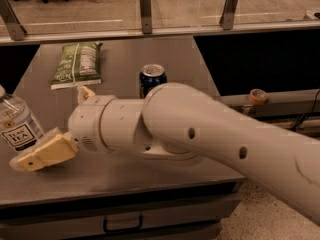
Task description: Move blue plastic bottle near green jalapeno chip bag
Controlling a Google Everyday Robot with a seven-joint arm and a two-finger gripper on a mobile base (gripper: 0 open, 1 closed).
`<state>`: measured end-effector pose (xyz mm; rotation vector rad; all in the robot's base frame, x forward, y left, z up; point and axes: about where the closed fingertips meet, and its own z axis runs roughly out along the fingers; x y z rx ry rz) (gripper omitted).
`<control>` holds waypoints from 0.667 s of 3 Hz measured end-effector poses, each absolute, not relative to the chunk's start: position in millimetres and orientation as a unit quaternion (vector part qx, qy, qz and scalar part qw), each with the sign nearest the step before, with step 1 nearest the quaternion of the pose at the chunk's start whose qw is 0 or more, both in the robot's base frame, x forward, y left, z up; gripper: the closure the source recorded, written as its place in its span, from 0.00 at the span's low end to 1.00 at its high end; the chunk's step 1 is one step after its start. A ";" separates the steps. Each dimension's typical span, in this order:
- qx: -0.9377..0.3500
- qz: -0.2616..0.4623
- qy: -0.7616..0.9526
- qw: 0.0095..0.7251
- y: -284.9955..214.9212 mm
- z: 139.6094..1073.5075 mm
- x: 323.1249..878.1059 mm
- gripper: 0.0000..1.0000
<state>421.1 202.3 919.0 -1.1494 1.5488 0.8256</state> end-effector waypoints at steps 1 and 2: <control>-0.468 0.348 0.639 0.502 227.1 907.5 413.0 0.00; -0.465 0.352 0.636 0.505 246.4 900.5 409.5 0.16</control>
Offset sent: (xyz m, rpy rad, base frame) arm -0.0124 0.0670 -0.0324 0.0578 0.0154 -0.0066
